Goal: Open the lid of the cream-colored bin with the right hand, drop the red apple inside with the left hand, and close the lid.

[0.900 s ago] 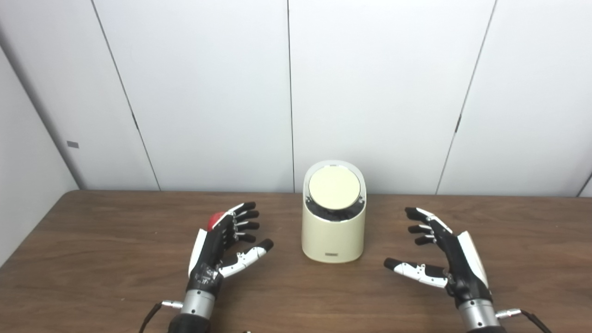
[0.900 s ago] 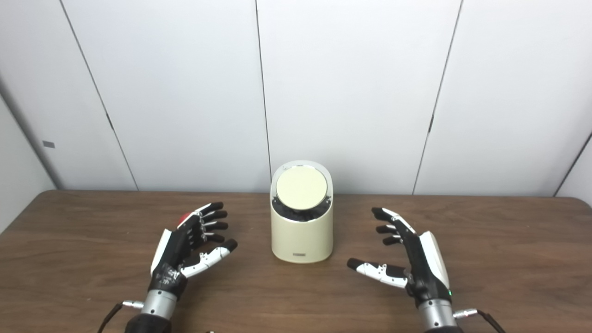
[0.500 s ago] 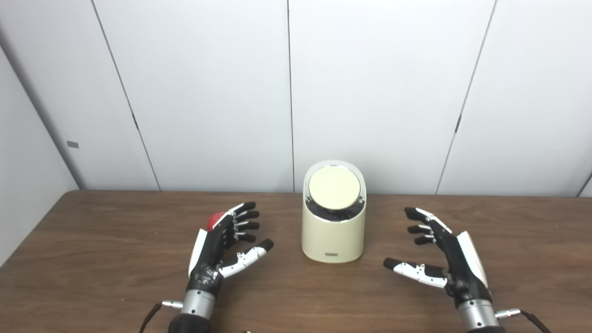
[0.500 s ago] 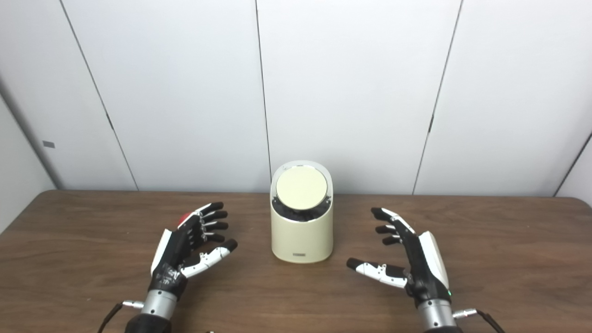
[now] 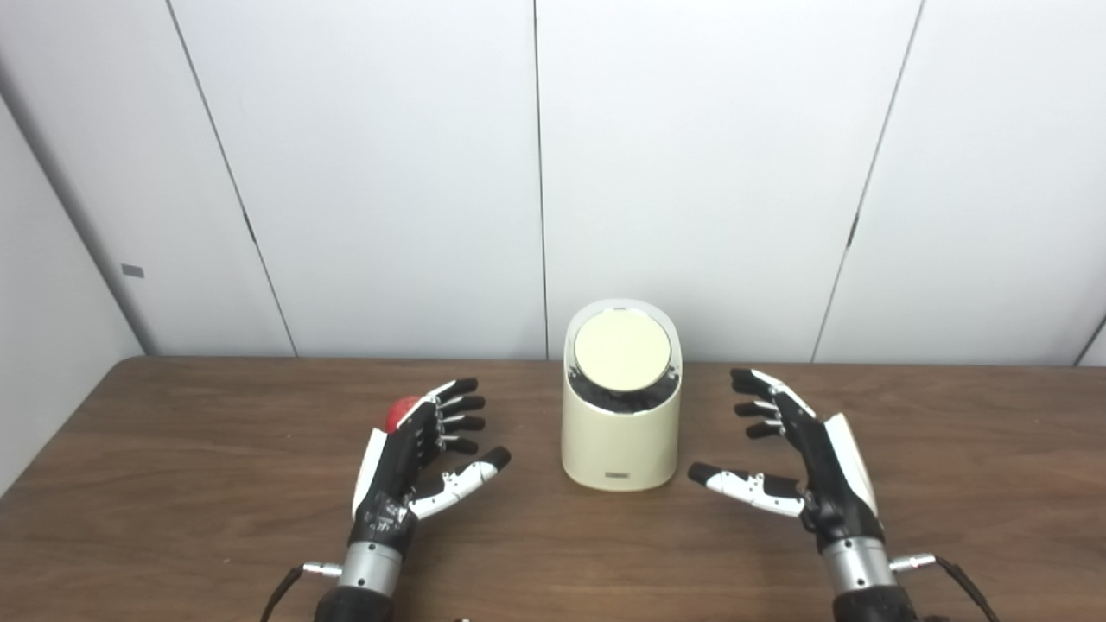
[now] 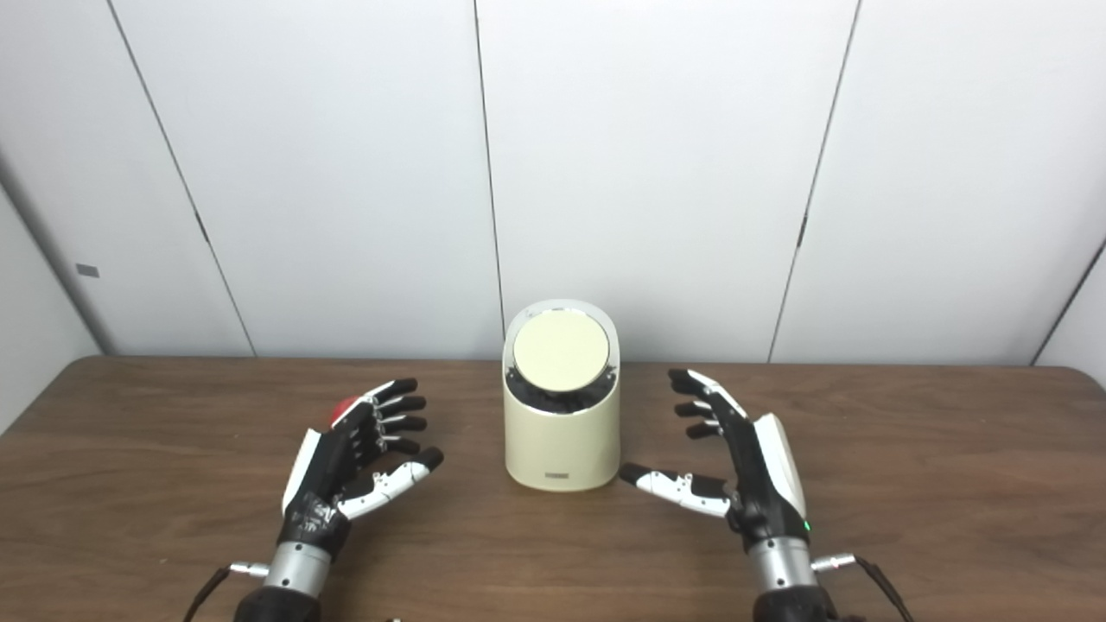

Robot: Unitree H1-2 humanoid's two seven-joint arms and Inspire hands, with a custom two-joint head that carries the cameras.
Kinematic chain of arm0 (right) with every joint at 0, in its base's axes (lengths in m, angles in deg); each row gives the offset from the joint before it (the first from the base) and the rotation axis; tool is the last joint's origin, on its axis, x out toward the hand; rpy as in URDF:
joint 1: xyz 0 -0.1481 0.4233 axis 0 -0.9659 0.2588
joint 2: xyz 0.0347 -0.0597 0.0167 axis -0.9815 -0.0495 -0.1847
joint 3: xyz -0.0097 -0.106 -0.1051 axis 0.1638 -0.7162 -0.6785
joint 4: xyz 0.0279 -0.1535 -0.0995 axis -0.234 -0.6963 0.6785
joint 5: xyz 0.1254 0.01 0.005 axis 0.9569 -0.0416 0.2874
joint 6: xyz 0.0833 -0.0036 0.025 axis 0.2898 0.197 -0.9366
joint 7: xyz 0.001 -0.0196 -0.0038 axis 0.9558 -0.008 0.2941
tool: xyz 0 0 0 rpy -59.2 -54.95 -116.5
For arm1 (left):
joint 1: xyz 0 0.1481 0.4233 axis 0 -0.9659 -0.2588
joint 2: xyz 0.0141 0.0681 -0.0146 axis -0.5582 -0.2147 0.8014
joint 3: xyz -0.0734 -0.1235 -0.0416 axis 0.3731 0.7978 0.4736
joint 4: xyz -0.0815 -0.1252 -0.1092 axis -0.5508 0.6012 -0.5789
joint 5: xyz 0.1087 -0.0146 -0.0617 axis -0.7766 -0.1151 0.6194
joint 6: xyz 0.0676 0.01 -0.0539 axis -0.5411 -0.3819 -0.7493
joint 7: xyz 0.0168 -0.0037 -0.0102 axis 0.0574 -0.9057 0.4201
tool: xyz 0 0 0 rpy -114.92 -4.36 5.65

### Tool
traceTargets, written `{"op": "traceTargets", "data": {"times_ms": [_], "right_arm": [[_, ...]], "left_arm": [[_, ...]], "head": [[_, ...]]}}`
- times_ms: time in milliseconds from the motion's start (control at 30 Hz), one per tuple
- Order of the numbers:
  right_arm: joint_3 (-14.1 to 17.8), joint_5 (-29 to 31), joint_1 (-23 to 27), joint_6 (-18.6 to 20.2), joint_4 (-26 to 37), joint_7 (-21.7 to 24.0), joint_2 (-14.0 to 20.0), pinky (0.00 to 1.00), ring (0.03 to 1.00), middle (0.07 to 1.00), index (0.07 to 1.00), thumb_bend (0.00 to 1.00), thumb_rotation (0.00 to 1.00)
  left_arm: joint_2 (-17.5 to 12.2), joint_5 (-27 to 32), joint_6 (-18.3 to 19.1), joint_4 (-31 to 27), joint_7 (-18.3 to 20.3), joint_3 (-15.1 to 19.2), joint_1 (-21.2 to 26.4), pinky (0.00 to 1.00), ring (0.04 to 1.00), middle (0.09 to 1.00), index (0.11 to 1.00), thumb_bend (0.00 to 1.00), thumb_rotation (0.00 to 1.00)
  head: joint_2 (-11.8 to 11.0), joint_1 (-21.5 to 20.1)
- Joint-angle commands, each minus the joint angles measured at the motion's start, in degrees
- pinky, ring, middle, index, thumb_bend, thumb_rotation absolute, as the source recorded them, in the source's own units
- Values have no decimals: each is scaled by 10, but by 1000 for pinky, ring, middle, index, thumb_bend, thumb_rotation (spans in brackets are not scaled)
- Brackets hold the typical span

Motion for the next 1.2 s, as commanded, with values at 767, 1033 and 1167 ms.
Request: {"op": "traceTargets", "data": {"times_ms": [767, 1033, 1167], "right_arm": [[-52, -122, 213, 160, 39, 80, 32, 667, 830, 891, 875, 731, 452], [-83, -159, 254, 167, -3, 95, 48, 663, 839, 890, 868, 813, 502], [-95, -164, 265, 163, -23, 100, 49, 658, 834, 898, 877, 867, 462]], "left_arm": [[3, 1, -28, -3, -6, 0, 26, 609, 711, 770, 814, 770, 212], [7, -2, -30, -2, -8, -1, 26, 607, 712, 771, 814, 768, 214], [8, -1, -27, -4, -8, -1, 26, 609, 711, 769, 812, 769, 212]], "head": [[1, 3], [3, 5], [4, 5]]}}
